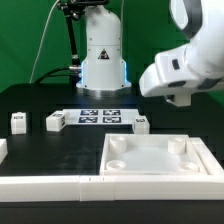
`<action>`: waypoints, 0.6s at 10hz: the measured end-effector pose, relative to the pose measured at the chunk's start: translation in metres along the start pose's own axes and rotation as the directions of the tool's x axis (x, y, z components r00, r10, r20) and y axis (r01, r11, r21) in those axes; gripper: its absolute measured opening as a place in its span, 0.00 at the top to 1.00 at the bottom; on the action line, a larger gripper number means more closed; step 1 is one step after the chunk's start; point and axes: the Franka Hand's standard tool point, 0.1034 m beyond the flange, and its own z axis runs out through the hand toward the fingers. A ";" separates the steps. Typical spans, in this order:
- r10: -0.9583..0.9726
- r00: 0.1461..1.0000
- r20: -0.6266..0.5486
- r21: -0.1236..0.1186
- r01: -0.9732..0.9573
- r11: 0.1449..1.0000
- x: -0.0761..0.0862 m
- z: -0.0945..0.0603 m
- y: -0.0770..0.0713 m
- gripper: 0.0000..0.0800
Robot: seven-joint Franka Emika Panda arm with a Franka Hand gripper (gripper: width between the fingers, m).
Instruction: Assemble one leg
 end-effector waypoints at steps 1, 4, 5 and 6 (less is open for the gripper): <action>-0.001 1.000 0.006 -0.002 0.001 1.000 -0.001 0.004 0.000 0.64; 0.004 0.976 -0.219 0.004 -0.004 1.000 0.011 -0.003 0.000 0.64; 0.006 0.948 -0.317 0.003 -0.005 1.000 0.010 -0.002 0.001 0.64; 0.003 0.929 -0.371 0.002 -0.002 1.000 0.011 -0.003 0.002 0.64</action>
Offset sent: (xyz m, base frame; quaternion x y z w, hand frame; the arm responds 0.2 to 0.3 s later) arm 0.0000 0.0000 0.0000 0.0000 0.2377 0.0000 0.9713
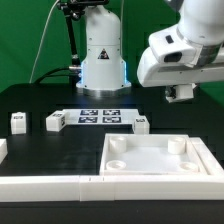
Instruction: Assemble one leg
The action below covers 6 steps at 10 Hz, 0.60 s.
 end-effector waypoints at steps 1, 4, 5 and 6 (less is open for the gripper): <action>-0.021 0.995 -0.095 0.001 0.022 1.000 0.006 -0.011 0.006 0.64; -0.002 0.960 -0.280 0.005 0.004 1.000 0.009 -0.055 0.030 0.64; 0.004 0.938 -0.346 0.006 -0.002 1.000 0.013 -0.070 0.033 0.64; 0.003 0.918 -0.396 0.003 -0.002 1.000 0.016 -0.078 0.034 0.64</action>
Offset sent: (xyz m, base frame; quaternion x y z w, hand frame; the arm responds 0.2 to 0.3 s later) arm 0.0303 -0.0262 0.0426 0.0006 0.0949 -0.0006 0.9955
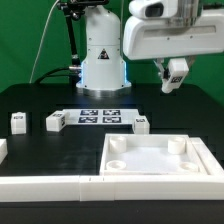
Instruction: Assemble one leg
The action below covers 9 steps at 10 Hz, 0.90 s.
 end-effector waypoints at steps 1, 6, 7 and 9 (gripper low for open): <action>-0.001 0.994 -0.108 0.002 0.001 1.000 0.008 0.000 0.000 0.64; -0.009 0.966 -0.260 0.011 0.012 1.000 0.039 0.014 0.003 0.64; -0.018 0.962 -0.271 0.010 0.022 1.000 0.054 0.016 0.009 0.64; -0.022 0.958 -0.285 0.012 0.026 1.000 0.083 0.022 0.019 0.64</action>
Offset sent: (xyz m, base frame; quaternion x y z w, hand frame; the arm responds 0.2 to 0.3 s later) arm 0.0201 0.0156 -0.0240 0.0104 0.0253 -0.0224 0.9994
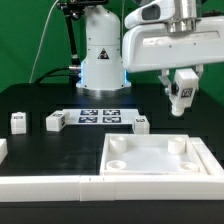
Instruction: Assemble one leg
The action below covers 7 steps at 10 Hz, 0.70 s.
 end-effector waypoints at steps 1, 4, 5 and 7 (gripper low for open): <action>-0.003 1.000 -0.004 -0.001 0.003 1.000 0.012 -0.005 0.004 0.64; -0.004 1.000 -0.009 -0.001 0.004 1.000 0.011 -0.004 0.003 0.64; -0.004 1.000 -0.008 -0.001 0.004 1.000 0.011 -0.004 0.003 0.64; -0.026 1.000 -0.014 -0.003 0.026 1.000 0.018 -0.004 0.008 0.64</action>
Offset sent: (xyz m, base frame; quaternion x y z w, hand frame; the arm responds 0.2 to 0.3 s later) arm 0.0000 0.0000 0.0000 0.0000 0.0000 0.0000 1.0000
